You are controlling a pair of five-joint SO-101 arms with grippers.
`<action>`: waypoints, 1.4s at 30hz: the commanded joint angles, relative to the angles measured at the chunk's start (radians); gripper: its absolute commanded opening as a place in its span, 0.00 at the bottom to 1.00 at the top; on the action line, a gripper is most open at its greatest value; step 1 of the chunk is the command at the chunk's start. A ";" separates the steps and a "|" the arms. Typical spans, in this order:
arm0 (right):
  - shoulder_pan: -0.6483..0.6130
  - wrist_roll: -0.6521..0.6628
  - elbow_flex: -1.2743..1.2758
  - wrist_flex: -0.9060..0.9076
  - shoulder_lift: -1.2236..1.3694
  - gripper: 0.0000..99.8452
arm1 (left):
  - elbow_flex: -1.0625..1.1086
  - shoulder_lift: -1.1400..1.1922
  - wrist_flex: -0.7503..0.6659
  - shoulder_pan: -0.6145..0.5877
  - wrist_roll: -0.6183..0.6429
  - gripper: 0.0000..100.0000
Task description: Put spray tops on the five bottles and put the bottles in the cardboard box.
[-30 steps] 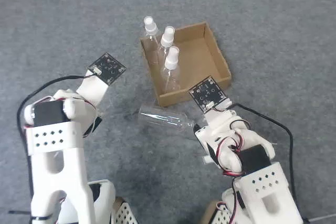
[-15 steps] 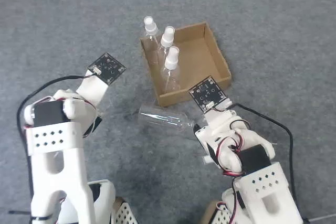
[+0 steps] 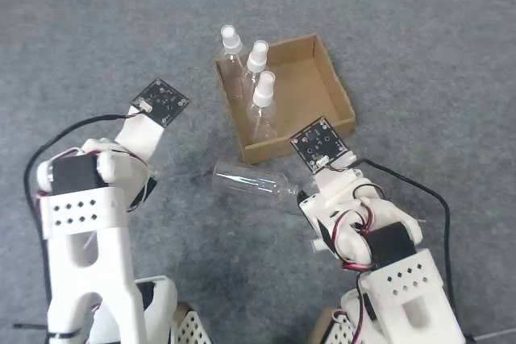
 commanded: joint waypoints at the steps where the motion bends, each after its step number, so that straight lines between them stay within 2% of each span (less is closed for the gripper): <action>1: -0.004 0.012 -0.015 -0.021 -0.035 0.07 | -0.056 -0.043 0.003 0.003 0.017 0.01; 5: -0.004 0.012 -0.015 -0.021 -0.035 0.07 | -0.056 -0.043 0.003 0.003 0.018 0.01; 16: -0.004 0.012 -0.015 -0.018 -0.035 0.07 | -0.114 -0.046 0.003 0.003 0.121 0.01; 23: -0.001 0.012 -0.015 -0.018 -0.035 0.07 | -0.113 -0.196 0.002 0.008 0.193 0.01; 32: -0.001 0.011 -0.015 -0.018 -0.035 0.07 | -0.111 -0.334 0.002 0.143 0.348 0.01; 42: -0.001 0.011 -0.015 -0.021 -0.035 0.07 | -0.108 -0.345 -0.140 0.173 0.522 0.01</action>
